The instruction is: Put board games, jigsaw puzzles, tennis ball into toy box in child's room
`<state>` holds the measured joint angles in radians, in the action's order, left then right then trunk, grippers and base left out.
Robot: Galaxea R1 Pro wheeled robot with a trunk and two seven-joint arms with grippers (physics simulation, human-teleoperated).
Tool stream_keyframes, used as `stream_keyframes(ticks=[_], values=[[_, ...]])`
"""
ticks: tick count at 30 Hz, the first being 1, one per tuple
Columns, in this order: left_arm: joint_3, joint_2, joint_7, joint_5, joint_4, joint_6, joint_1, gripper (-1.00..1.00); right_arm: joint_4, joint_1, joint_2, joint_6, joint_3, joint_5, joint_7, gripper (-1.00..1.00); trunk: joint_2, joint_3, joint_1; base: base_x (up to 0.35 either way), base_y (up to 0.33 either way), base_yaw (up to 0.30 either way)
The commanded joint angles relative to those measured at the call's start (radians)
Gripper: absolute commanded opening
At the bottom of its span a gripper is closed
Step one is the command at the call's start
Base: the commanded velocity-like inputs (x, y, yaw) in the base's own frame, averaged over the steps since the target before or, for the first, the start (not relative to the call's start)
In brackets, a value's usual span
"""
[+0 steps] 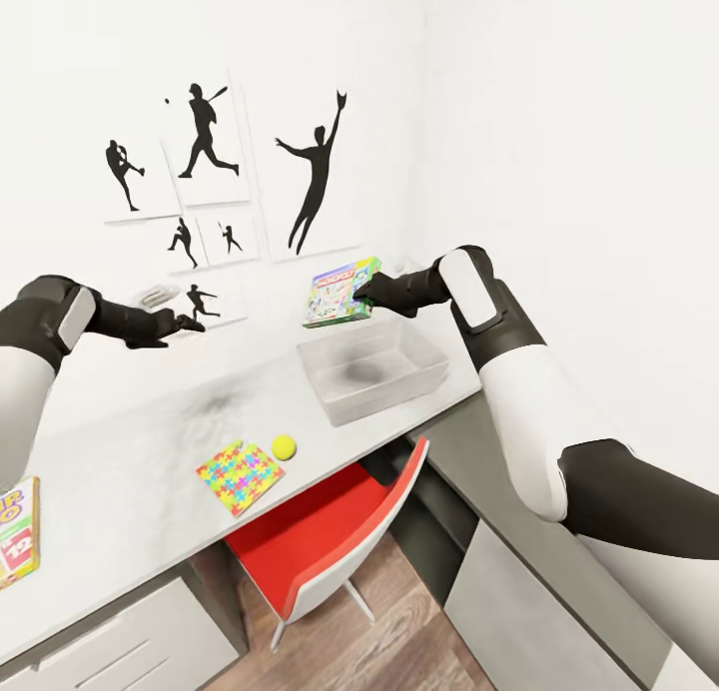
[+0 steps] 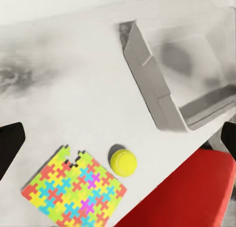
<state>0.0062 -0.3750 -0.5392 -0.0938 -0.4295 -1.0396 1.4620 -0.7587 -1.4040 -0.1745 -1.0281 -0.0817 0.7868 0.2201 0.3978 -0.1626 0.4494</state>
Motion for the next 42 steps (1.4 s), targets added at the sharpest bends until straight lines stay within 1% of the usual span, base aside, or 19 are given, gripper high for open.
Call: stream_keyframes(ticks=[1,2,3,5,7,8,9,10,11,12,13,15,20,30,32,33,35,42], values=[[-0.066,-0.003,-0.083,-0.006,-0.001,-0.008,-0.001,1.00,-0.001,-0.001,0.000,-0.003,-0.001,0.010,0.010,-1.00,0.002,-0.002,0.001,0.013,0.000,0.004],[-0.140,-0.006,-0.180,-0.006,-0.002,-0.008,-0.001,1.00,-0.001,-0.001,0.000,-0.004,0.000,0.011,0.010,-1.00,0.002,-0.002,0.001,0.008,0.000,0.003],[-0.179,-0.009,-0.234,-0.006,-0.003,-0.008,-0.002,1.00,-0.001,-0.001,0.000,-0.005,0.000,0.011,0.010,-1.00,0.002,-0.002,0.001,0.007,0.000,0.002],[-0.331,-0.023,-0.472,-0.005,-0.012,-0.008,-0.003,1.00,0.000,-0.001,0.000,-0.006,0.001,0.011,0.010,-1.00,0.002,-0.002,0.001,0.004,0.000,0.001],[-0.466,-0.040,-0.704,-0.003,-0.033,-0.008,-0.003,1.00,0.002,-0.001,0.000,-0.007,0.002,0.011,0.009,-1.00,0.002,-0.002,0.001,0.001,0.000,0.000],[-0.497,-0.046,-0.756,-0.002,-0.041,-0.008,-0.003,1.00,0.002,-0.001,0.000,-0.007,0.002,0.011,0.009,-1.00,0.002,-0.002,0.001,0.000,0.000,0.000],[-0.554,-0.060,-0.843,-0.001,-0.057,-0.008,-0.003,1.00,0.002,-0.001,0.000,-0.007,0.003,0.011,0.009,-1.00,0.002,-0.002,0.001,0.000,0.000,0.000],[-0.602,-0.076,-0.907,-0.001,-0.075,-0.006,-0.004,1.00,0.002,-0.001,0.000,-0.008,0.003,0.011,0.008,-1.00,0.002,-0.002,0.001,0.000,0.000,0.000],[-0.637,-0.092,-0.951,0.000,-0.093,-0.005,-0.004,1.00,0.002,-0.001,0.000,-0.008,0.004,0.011,0.008,-1.00,0.002,-0.002,0.001,0.000,0.000,0.000],[-0.650,-0.099,-0.967,0.000,-0.101,-0.004,-0.005,1.00,0.002,-0.001,0.000,-0.008,0.004,0.011,0.008,-1.00,0.002,-0.002,0.001,0.000,0.000,0.000],[-0.669,-0.111,-0.992,-0.001,-0.115,-0.003,-0.006,1.00,0.002,-0.001,0.000,-0.009,0.004,0.011,0.007,-1.00,0.002,-0.002,0.001,0.000,0.000,0.000],[-0.688,-0.133,-1.017,-0.001,-0.134,-0.001,-0.010,1.00,0.002,-0.001,0.000,-0.010,0.005,0.010,0.007,-1.00,0.002,-0.002,0.001,0.000,0.000,0.000],[-0.699,-0.151,-1.024,0.000,-0.144,0.002,-0.016,1.00,0.002,-0.001,0.000,-0.009,0.005,0.009,0.006,-1.00,0.002,-0.002,0.001,0.111,0.038,0.000],[-0.703,-0.151,-1.015,0.001,-0.144,0.003,-0.017,1.00,0.001,-0.001,0.000,-0.008,0.005,0.009,0.005,-1.00,0.002,-0.002,0.001,0.138,0.045,0.000],[-0.704,-0.151,-1.004,0.001,-0.144,0.006,-0.017,1.00,0.000,-0.001,0.000,-0.008,0.005,0.009,0.004,-1.00,0.002,-0.002,0.001,0.205,0.014,0.000],[-0.704,-0.149,-0.987,0.002,-0.144,0.007,-0.017,1.00,0.000,-0.001,0.000,-0.009,0.005,0.009,0.004,-1.00,0.002,-0.002,0.001,0.188,0.006,0.000],[-0.705,-0.148,-0.972,0.002,-0.144,0.008,-0.017,1.00,0.000,-0.001,0.000,-0.009,0.005,0.009,0.004,-1.00,0.002,-0.002,0.001,0.141,0.004,0.000],[-0.705,-0.141,-0.935,0.001,-0.140,0.009,-0.017,1.00,-0.001,0.000,0.000,-0.009,0.004,0.009,0.004,-1.00,0.002,-0.002,0.001,0.221,-0.068,0.000]])
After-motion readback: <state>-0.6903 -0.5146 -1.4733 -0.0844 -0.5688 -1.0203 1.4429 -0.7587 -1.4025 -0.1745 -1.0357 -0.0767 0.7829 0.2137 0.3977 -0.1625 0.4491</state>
